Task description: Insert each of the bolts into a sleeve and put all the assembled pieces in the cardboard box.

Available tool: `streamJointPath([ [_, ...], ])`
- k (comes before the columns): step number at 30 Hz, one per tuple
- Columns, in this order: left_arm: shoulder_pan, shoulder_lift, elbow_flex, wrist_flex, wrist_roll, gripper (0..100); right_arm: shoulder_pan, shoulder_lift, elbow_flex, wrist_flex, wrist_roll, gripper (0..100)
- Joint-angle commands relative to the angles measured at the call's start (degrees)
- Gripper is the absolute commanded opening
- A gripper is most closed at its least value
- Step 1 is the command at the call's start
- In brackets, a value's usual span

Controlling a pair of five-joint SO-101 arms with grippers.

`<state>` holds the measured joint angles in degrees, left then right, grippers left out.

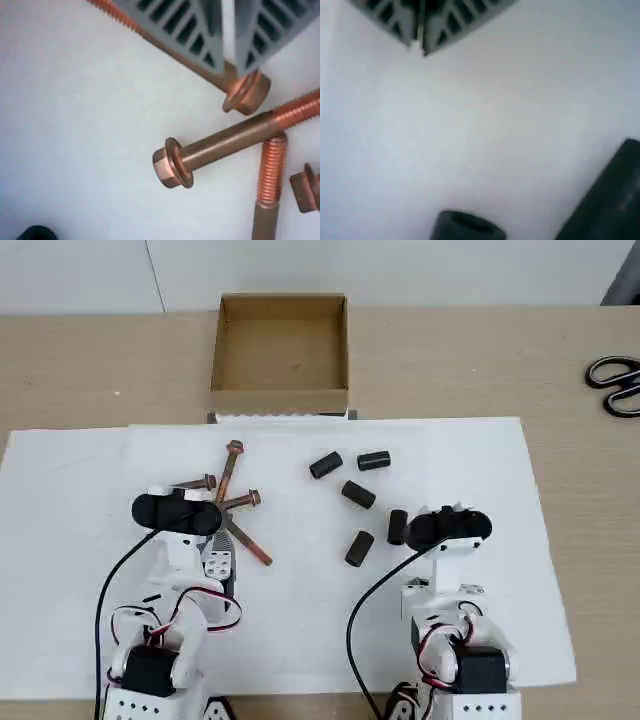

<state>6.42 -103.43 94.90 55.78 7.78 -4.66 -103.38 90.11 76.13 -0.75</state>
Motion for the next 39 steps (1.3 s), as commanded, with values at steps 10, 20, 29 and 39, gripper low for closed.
streamJointPath([
  [10,1.8,-0.4,-0.2,0.0,-0.2,1,0.3,-0.6,-0.2,-1.2,0.6,0.4],
  [20,5.0,-0.4,-0.4,0.0,-0.4,1,0.2,-0.6,-0.2,-1.2,0.6,0.4],
  [29,-9.0,-0.1,-9.6,1.7,-1.2,1,0.2,-0.6,-0.2,-1.2,0.6,0.4],
  [39,-15.6,-0.1,-13.7,8.4,-6.6,1,0.0,-0.6,-0.2,-1.2,0.6,0.4],
])
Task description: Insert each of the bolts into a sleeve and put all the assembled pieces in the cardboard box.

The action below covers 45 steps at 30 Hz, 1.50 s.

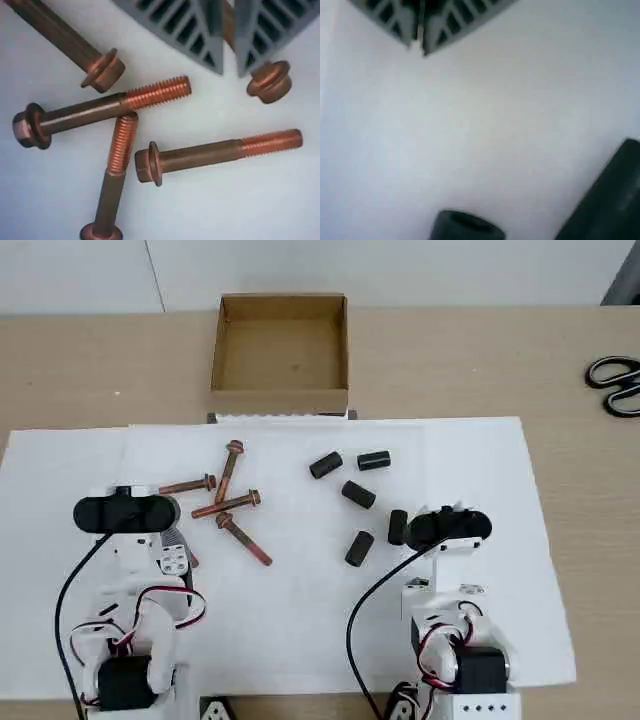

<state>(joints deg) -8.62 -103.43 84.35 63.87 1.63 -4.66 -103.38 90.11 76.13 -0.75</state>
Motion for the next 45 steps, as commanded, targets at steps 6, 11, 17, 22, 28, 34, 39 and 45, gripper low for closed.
streamJointPath([
  [6,-0.1,1.6,-3.5,-0.2,-0.4,1,-0.8,-0.6,-1.8,-6.3,0.4,0.4],
  [11,2.7,13.8,-13.1,-4.0,-0.4,1,1.4,-0.5,-12.6,-8.9,1.2,0.4],
  [17,6.5,43.2,-38.6,-1.8,-0.1,1,1.5,5.0,-20.7,-8.8,3.2,0.4],
  [22,9.8,65.1,-60.4,10.5,-0.1,1,5.4,21.1,-31.1,-8.6,3.4,0.4],
  [28,9.8,83.2,-75.0,22.9,-0.2,1,8.0,44.0,-46.1,-7.3,3.3,0.4],
  [34,6.5,95.7,-77.4,25.1,-0.4,1,7.9,62.7,-59.9,0.9,3.6,0.6],
  [39,6.3,104.7,-77.7,26.3,-0.5,1,7.5,77.6,-67.1,4.4,7.9,0.5],
  [45,5.3,111.3,-77.6,28.0,-0.5,1,7.3,93.7,-81.4,16.3,4.8,0.8],
])
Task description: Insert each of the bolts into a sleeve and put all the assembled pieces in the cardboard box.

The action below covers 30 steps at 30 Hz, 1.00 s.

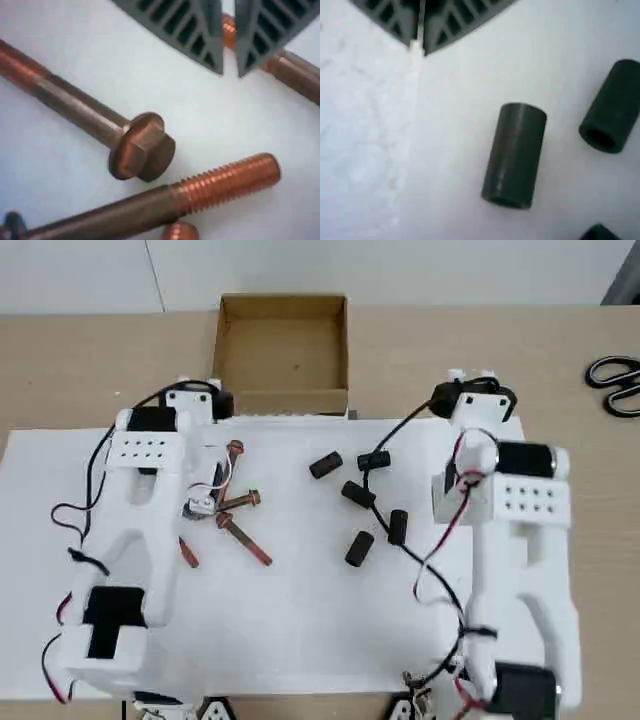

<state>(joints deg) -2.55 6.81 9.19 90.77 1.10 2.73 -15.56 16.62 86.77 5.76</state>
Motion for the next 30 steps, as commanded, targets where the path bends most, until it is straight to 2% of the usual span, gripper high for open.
streamJointPath([
  [1,-1.0,1.5,-2.4,0.9,0.0,1,-0.7,8.4,-10.2,7.8,-1.8,0.9],
  [6,-1.6,2.0,-2.5,-1.0,-2.3,1,-5.4,16.5,-16.3,9.5,-1.8,0.9],
  [11,-1.8,2.4,-2.5,-1.0,-2.4,4,-11.9,17.2,-17.2,8.5,-4.7,0.9],
  [14,-1.8,2.4,-2.4,-1.1,-2.5,6,-14.1,17.2,-17.2,7.3,-6.5,4.7],
  [17,-1.8,2.4,-2.5,-1.3,-2.5,6,-14.8,17.5,-17.1,6.0,-7.4,8.5],
  [26,-1.8,2.4,-2.5,-1.3,-2.7,6,-14.5,21.2,-17.0,2.4,-9.9,8.0],
  [30,-1.8,2.5,-2.5,-1.3,-5.0,6,-14.5,23.3,-17.0,1.5,-11.2,8.0],
])
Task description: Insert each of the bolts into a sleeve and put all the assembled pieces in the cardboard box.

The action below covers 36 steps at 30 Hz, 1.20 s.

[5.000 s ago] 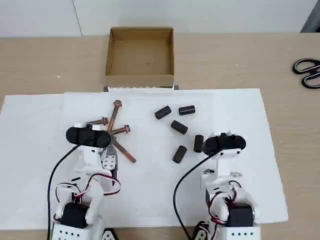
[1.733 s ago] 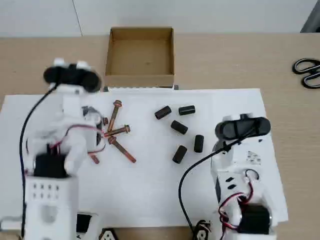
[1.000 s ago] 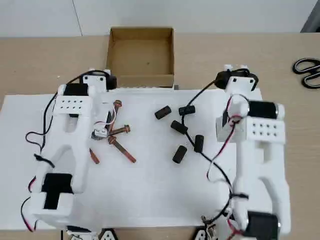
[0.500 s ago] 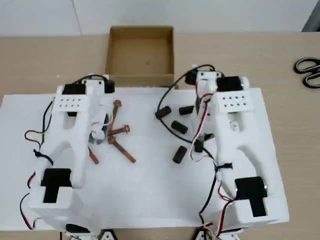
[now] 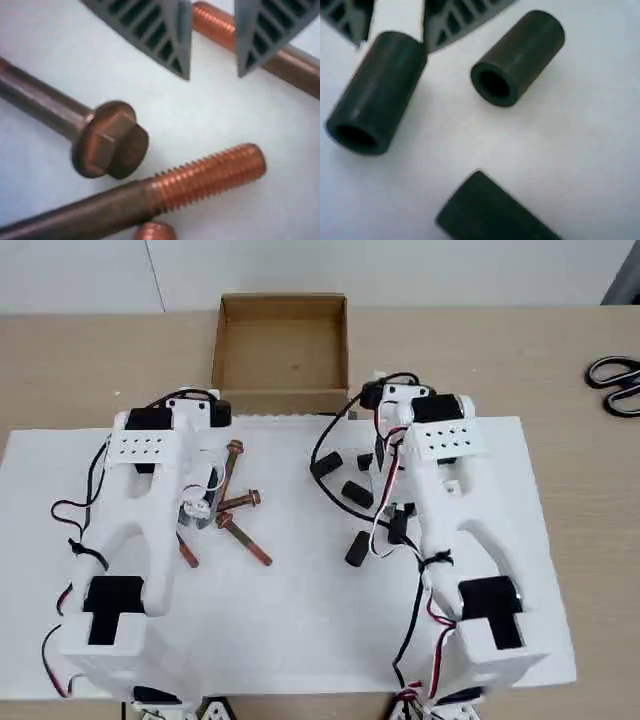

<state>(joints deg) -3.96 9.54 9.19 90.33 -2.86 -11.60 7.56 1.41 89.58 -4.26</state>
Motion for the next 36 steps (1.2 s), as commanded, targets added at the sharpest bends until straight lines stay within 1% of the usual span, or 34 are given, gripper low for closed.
streamJointPath([
  [1,-0.4,-0.3,-2.5,-0.9,-1.4,6,-0.1,0.3,-1.8,-2.0,-1.3,8.0],
  [6,-0.4,-0.3,-2.5,-0.9,-2.2,6,-0.5,0.7,-0.9,-4.5,-1.3,8.0],
  [15,-0.4,-0.3,-2.5,-0.9,-2.2,6,-0.3,0.1,11.5,-12.4,-1.3,8.0],
  [21,-0.4,-0.3,-2.5,-0.9,-2.2,6,-0.5,0.1,13.0,-15.2,-2.5,8.0],
  [29,-0.4,-0.3,-2.5,-0.9,-2.2,6,-0.6,-0.2,12.9,-12.5,-2.1,8.3],
  [32,-0.4,-0.3,-2.5,-0.9,-2.2,6,-0.2,-3.2,12.9,-11.3,-1.9,8.5],
  [36,-0.4,-0.3,-2.5,-0.9,-2.2,6,-0.6,-8.1,13.0,-10.5,-0.4,13.9],
])
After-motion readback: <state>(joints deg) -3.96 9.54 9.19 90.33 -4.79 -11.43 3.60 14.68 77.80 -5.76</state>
